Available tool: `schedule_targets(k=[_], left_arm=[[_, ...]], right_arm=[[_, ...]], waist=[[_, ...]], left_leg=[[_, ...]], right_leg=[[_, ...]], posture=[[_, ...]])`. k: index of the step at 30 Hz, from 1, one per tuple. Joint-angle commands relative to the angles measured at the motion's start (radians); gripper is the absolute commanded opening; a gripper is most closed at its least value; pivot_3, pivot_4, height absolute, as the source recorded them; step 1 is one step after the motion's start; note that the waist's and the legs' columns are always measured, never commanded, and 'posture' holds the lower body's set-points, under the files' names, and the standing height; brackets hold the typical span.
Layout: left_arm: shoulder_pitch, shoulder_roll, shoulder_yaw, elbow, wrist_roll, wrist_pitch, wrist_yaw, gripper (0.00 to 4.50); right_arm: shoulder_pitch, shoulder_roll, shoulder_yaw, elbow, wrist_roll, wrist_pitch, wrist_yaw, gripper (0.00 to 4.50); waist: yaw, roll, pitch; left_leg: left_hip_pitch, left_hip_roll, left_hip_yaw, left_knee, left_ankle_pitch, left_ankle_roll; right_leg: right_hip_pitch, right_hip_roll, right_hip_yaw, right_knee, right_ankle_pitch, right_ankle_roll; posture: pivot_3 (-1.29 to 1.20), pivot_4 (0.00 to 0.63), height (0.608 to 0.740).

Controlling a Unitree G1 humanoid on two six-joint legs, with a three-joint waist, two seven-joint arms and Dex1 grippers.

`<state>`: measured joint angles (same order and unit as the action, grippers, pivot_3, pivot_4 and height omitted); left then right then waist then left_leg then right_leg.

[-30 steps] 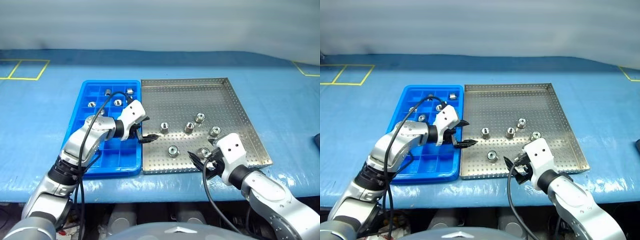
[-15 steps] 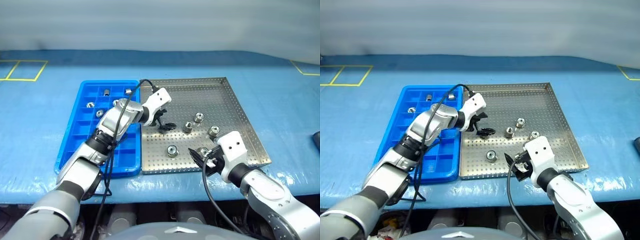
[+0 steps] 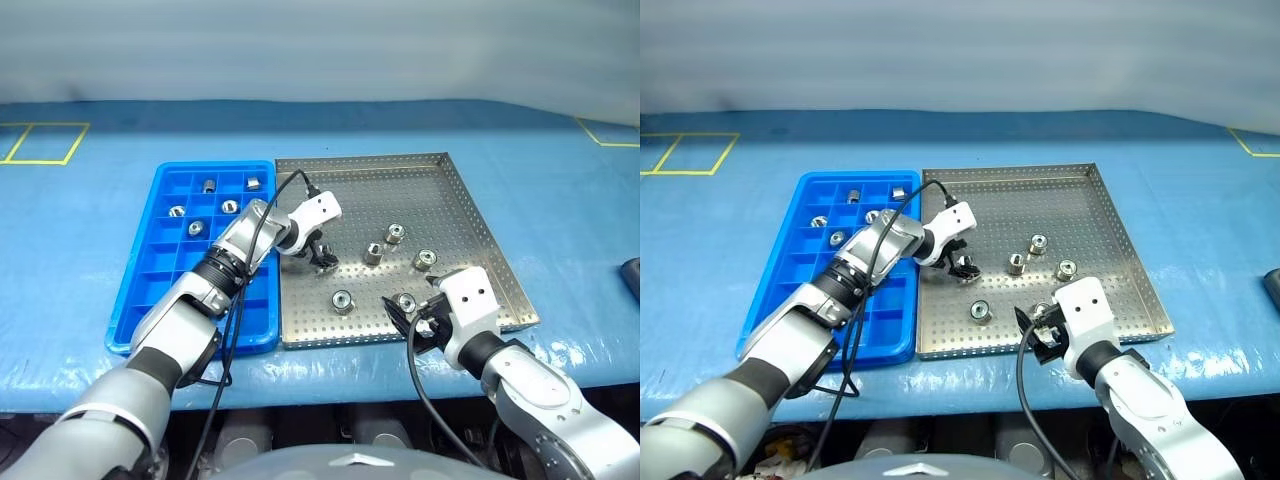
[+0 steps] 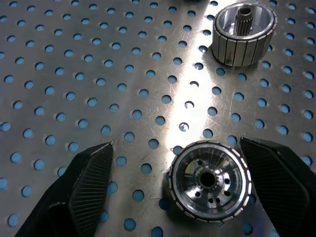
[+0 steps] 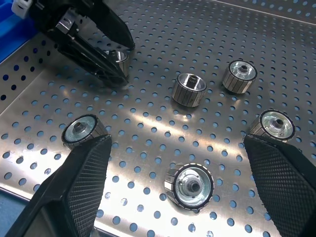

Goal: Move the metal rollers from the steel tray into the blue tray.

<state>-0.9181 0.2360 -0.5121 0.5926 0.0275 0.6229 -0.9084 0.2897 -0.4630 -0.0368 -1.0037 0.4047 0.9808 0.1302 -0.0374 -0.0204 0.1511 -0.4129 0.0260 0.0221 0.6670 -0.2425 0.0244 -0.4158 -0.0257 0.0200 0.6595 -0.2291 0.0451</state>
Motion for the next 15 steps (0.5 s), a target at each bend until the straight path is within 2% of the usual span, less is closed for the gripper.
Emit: schedule_targets(k=[1,4,5,9,15], left_arm=[[-0.024,0.000,0.002,-0.009,0.016,-0.004,-0.036,2.94],[-0.015,0.013,-0.003,-0.038,0.023,0.004,-0.071,1.93],[-0.012,0.018,-0.004,-0.050,0.023,0.007,-0.082,1.73],[-0.008,0.034,0.042,-0.122,-0.009,0.032,-0.095,1.73],[0.041,0.016,0.316,-0.340,-0.155,0.129,0.050,1.73]], right_arm=[[-0.012,0.005,0.005,-0.043,-0.004,-0.020,-0.006,4.50],[-0.014,0.005,0.004,-0.044,-0.006,-0.017,-0.004,4.50],[-0.015,0.005,0.003,-0.043,-0.007,-0.017,-0.004,4.50],[-0.018,0.007,0.004,-0.043,-0.008,-0.014,-0.002,4.50],[-0.058,-0.002,0.025,-0.029,-0.006,-0.008,0.013,4.50]], waist=[[0.000,0.000,0.000],[0.000,0.000,0.000],[0.000,0.000,0.000],[0.000,0.000,0.000],[0.001,0.000,0.000]], left_leg=[[0.000,0.000,0.000,0.000,0.000,0.000],[0.000,0.000,0.000,0.000,0.000,0.000],[0.000,0.000,0.000,0.000,0.000,0.000],[0.000,0.000,0.000,0.000,0.000,0.000],[-0.001,0.003,0.000,0.000,0.000,0.000]], right_leg=[[0.000,0.000,0.000,0.000,0.000,0.000],[0.000,0.000,0.000,0.000,0.000,0.000],[0.000,0.000,0.000,0.000,0.000,0.000],[0.000,0.000,0.000,0.000,0.000,0.000],[-0.001,0.000,0.000,0.000,0.001,0.002]], posture=[[-0.10,0.150,0.740],[-0.10,0.150,0.740],[-0.10,0.150,0.740],[-0.09,0.150,0.740],[-0.06,0.150,0.740]])
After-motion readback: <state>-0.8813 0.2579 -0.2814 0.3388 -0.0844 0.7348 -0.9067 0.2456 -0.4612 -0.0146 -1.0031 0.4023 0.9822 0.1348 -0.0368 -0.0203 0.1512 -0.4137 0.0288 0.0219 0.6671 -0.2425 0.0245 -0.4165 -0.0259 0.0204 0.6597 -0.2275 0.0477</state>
